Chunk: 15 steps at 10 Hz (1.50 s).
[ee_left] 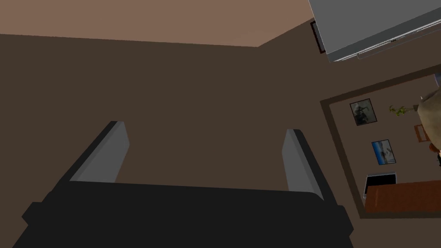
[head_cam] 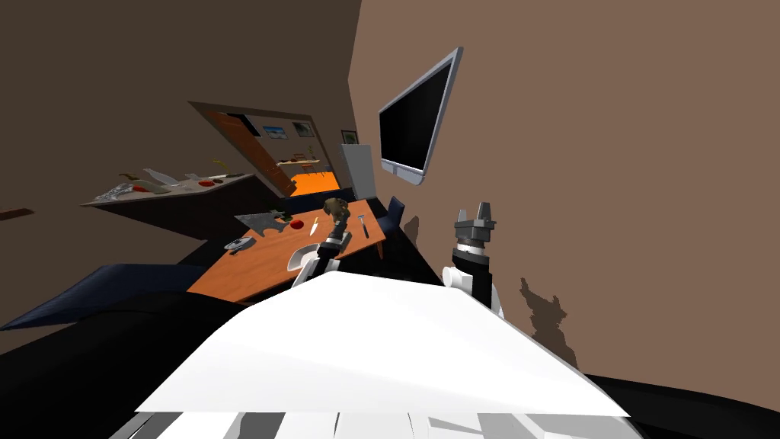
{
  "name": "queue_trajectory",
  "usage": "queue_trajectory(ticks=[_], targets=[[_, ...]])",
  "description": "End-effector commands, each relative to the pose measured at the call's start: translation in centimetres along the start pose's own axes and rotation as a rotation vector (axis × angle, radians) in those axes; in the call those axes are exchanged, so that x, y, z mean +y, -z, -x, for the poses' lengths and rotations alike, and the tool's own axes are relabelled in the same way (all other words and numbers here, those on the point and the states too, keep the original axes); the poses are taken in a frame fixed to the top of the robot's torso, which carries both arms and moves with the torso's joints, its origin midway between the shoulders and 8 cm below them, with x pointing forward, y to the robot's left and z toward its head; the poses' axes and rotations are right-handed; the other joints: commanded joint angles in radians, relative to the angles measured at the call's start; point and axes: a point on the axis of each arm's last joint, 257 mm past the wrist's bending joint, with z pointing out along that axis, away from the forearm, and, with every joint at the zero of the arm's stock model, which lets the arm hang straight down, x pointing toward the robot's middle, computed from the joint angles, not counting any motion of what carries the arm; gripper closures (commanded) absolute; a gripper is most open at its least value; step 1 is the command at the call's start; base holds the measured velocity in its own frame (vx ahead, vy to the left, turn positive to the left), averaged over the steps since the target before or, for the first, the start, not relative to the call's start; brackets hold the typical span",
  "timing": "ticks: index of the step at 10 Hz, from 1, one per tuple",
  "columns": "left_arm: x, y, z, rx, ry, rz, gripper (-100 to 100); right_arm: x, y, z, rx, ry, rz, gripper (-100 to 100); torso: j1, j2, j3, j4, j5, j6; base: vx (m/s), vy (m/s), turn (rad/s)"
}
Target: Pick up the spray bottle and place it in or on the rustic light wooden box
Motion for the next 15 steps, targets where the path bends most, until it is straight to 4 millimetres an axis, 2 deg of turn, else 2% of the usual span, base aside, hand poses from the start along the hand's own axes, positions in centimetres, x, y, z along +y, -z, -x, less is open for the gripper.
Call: queue_trajectory(ticks=[1, 3, 4, 8, 11, 12, 13, 14, 15], targets=[[3.0, 0.7, -0.2, 0.021, -0.050, 0.075, -100, 0.0, 0.0, 0.0, 0.000, 0.000, 0.000, 0, 0.000, 0.000, 0.000, 0.000, 0.000, 0.000, 0.084, -0.116, -0.057], [6.9, 1.7, -0.5, 0.048, -0.111, 0.168, -100, 0.0, 0.0, 0.0, 0.000, 0.000, 0.000, 0, -0.001, 0.001, 0.000, 0.000, 0.000, 0.000, 0.067, -0.125, -0.090], [6.9, 1.7, -0.5, 0.048, -0.111, 0.168, -100, 0.0, 0.0, 0.0, 0.000, 0.000, 0.000, 0, -0.002, 0.002, 0.001, 0.000, 0.000, 0.000, 0.050, -0.080, -0.017], [14.6, 4.6, -0.4, 0.105, -0.240, 0.355, -100, 0.0, 0.0, 0.0, 0.000, 0.000, 0.000, 0, 0.000, 0.000, 0.000, 0.000, 0.000, 0.000, 0.089, -0.100, -0.075], [21.1, 8.2, 0.1, 0.158, -0.338, 0.517, -100, 0.0, 0.0, 0.0, 0.000, 0.000, 0.000, 0, -0.001, 0.000, 0.000, 0.000, 0.000, 0.000, 0.098, -0.120, -0.083], [21.1, 8.2, 0.1, 0.158, -0.338, 0.517, -100, 0.0, 0.0, 0.0, 0.000, 0.000, 0.000, 0, -0.001, 0.000, 0.000, 0.000, -0.001, 0.000, 0.067, -0.073, -0.015], [22.8, 9.3, 0.6, 0.172, -0.371, 0.563, -100, 0.0, 0.0, 0.0, 0.000, 0.000, 0.000, 0, 0.001, 0.002, 0.001, 0.000, 0.000, 0.000, 0.050, -0.062, -0.049], [23.0, 9.5, 0.5, 0.175, -0.370, 0.568, -100, 0.0, 0.0, 0.0, 0.000, 0.000, 0.000, 0, 0.002, 0.003, 0.002, 0.001, 0.000, 0.000, 0.040, -0.044, -0.031], [24.8, 10.8, 1.0, 0.191, -0.403, 0.618, -100, 0.0, 0.0, 0.0, 0.000, 0.000, 0.000, 0, 0.004, 0.004, 0.002, 0.001, 0.000, 0.000, 0.052, -0.050, -0.065]])
